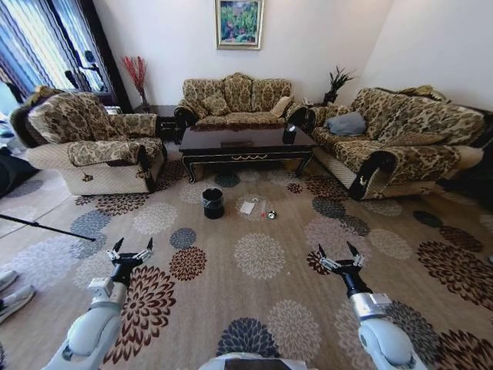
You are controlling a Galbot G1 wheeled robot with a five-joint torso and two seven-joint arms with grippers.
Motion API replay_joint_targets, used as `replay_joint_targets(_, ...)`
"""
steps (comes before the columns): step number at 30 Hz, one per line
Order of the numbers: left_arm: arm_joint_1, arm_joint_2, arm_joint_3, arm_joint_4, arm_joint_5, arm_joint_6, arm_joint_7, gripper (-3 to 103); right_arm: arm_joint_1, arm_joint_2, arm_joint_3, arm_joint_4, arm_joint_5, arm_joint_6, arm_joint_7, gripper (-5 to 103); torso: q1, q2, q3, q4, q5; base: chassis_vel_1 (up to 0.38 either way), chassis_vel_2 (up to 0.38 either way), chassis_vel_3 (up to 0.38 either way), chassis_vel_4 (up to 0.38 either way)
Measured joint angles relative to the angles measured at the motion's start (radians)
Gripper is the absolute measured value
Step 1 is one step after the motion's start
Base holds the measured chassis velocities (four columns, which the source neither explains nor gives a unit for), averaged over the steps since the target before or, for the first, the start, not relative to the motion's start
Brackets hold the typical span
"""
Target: Move to the front of the table and pick up the trash from the floor, then place it into the trash bin.
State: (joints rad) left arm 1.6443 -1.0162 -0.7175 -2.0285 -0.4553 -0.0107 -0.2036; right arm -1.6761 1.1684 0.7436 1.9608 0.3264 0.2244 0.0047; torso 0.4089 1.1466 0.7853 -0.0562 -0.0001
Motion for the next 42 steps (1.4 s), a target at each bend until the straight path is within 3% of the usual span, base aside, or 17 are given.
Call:
replay_joint_targets(12,0.016,-0.021,-0.013,-0.006,-0.004,0.076,-0.016,100,0.047,-0.040,0.016,0.011,0.063,-0.050,0.040,100,-0.008,-0.017,-0.009,0.0001,0.0000,0.000,0.000,0.000,0.000)
replay_joint_targets(42,0.005,-0.004,-0.017,-0.020,-0.011,0.084,0.005,100,0.006,-0.009,-0.006,0.000,-0.016,0.000,0.014,100,-0.073,-0.161,-0.087,-0.0002,-0.0001,0.000,0.000,0.000,0.000)
